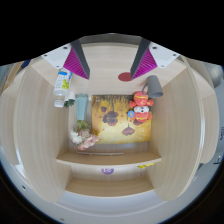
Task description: Pour water
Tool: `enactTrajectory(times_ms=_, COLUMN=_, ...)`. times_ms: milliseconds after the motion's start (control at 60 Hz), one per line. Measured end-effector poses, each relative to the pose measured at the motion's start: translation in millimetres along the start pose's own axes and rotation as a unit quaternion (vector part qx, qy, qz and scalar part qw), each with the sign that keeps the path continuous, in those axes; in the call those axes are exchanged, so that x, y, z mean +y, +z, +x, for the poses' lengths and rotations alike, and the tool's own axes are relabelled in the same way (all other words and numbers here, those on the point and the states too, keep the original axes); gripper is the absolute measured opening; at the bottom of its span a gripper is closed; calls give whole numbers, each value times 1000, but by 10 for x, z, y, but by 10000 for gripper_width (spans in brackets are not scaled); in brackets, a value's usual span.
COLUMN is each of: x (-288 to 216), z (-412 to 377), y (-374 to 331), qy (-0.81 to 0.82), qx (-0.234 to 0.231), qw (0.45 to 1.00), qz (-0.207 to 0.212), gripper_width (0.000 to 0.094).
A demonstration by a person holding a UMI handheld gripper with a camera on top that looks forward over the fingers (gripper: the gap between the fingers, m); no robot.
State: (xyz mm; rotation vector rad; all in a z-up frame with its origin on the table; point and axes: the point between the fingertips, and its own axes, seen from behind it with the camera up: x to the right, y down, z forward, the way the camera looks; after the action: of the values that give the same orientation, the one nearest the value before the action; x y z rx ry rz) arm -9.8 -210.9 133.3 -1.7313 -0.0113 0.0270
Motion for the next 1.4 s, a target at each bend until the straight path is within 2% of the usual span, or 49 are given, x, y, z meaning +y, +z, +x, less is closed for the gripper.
enactTrajectory(times_ms=200, x=330, z=678, y=78, qy=2, qx=54, qw=999, qz=-2, gripper_width=846)
enactTrajectory(times_ms=400, x=417, z=1495, y=189, qy=14, qx=115, qw=993, qz=1, gripper_width=842)
enactTrajectory(times_ms=600, x=360, z=1998, y=622, qy=-3, qx=133, qw=991, qz=6, gripper_width=832)
enactTrajectory(times_ms=867, x=375, z=2207, y=1291, qy=-13, qx=129, qw=992, qz=-5, gripper_width=837)
enactTrajectory(times_ms=967, x=368, z=2219, y=1436, qy=-15, qx=129, qw=992, qz=-9, gripper_width=782)
enactTrajectory(times_ms=1117, x=318, z=2239, y=1551, qy=-9, qx=127, qw=992, qz=6, gripper_width=575)
enactTrajectory(times_ms=1300, x=319, z=2230, y=1564, qy=-5, qx=129, qw=991, qz=21, gripper_width=462)
enactTrajectory(times_ms=1317, x=312, z=2233, y=1565, qy=-9, qx=129, qw=991, qz=23, gripper_width=429)
enactTrajectory(times_ms=1400, x=308, z=2248, y=1572, qy=-31, qx=143, qw=989, qz=27, gripper_width=372)
